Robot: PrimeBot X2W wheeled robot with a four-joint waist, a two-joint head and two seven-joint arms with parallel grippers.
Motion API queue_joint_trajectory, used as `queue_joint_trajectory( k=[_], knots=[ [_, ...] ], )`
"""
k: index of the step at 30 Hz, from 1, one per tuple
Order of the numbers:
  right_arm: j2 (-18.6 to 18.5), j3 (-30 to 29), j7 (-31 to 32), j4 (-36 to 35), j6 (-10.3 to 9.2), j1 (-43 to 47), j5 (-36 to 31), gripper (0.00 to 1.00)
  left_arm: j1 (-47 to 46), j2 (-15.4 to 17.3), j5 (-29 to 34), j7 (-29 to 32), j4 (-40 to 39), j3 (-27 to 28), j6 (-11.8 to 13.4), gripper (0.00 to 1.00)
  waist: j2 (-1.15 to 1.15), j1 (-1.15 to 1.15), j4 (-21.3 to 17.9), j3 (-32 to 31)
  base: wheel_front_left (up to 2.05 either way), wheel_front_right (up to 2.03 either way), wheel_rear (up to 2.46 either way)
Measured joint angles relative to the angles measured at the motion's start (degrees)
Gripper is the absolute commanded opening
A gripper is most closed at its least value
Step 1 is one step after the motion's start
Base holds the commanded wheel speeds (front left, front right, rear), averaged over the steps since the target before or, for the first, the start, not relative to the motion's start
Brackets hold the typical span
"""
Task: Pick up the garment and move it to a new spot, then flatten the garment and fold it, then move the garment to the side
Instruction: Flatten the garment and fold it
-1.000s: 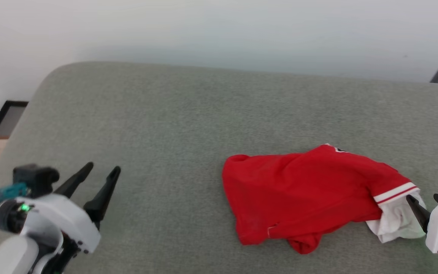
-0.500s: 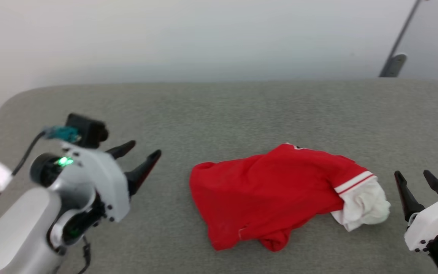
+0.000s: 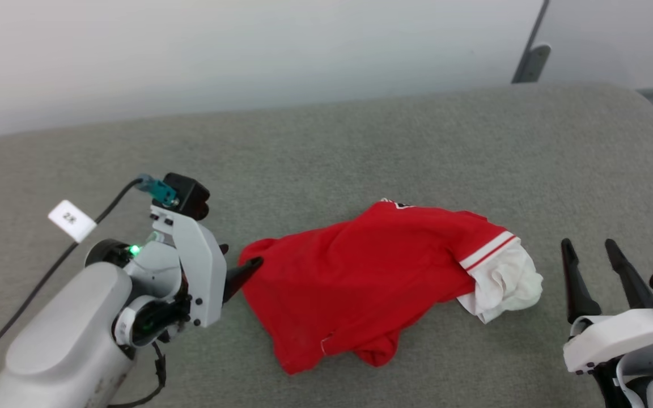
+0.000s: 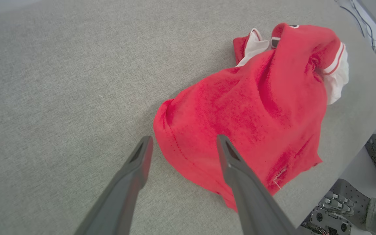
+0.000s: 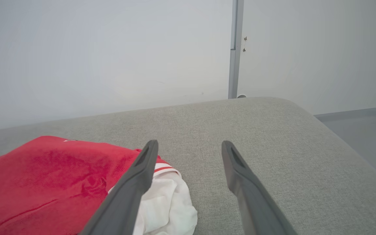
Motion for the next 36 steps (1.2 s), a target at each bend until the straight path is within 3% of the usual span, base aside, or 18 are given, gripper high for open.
queue_joint_trajectory(
  k=[14,15,16,17,29,36],
  knots=[
    [1.5,1.0,-2.1,2.7,0.0,-3.1,0.1,1.0,-1.7,-4.6,-2.0,-0.1,12.6,-1.1,-1.3,1.0,0.0,0.0,-3.4,5.3,0.0,0.0,0.0],
    [1.5,1.0,-2.4,2.8,0.0,-3.2,0.1,1.0,-1.7,-5.0,-2.1,-0.1,13.4,-1.2,-1.4,0.56,0.0,0.0,-3.6,5.5,0.0,0.0,0.0],
    [1.5,1.0,-2.5,3.0,0.0,-3.2,0.1,1.0,-1.7,-5.1,-2.1,-0.1,14.2,-1.4,-1.7,0.31,0.0,0.0,-3.6,5.8,0.0,0.0,0.0],
    [1.6,1.0,-2.5,3.2,0.0,-3.2,0.1,1.0,-1.8,-5.3,-2.1,-0.2,14.8,-1.4,-1.8,0.0,0.0,0.0,-3.7,5.9,0.0,0.0,0.0],
    [1.6,-0.1,-3.6,3.7,0.0,-4.1,0.0,1.0,-4.1,-5.8,-3.1,-3.2,19.2,-0.3,-3.3,0.0,0.0,0.0,-2.0,5.8,0.0,0.0,0.0],
    [1.1,-0.7,-3.5,3.7,0.0,-3.3,-0.1,1.0,-4.1,-2.1,-3.5,-6.2,19.4,2.1,-3.1,0.0,0.0,0.0,-0.3,4.6,0.0,0.0,0.0]
  ],
)
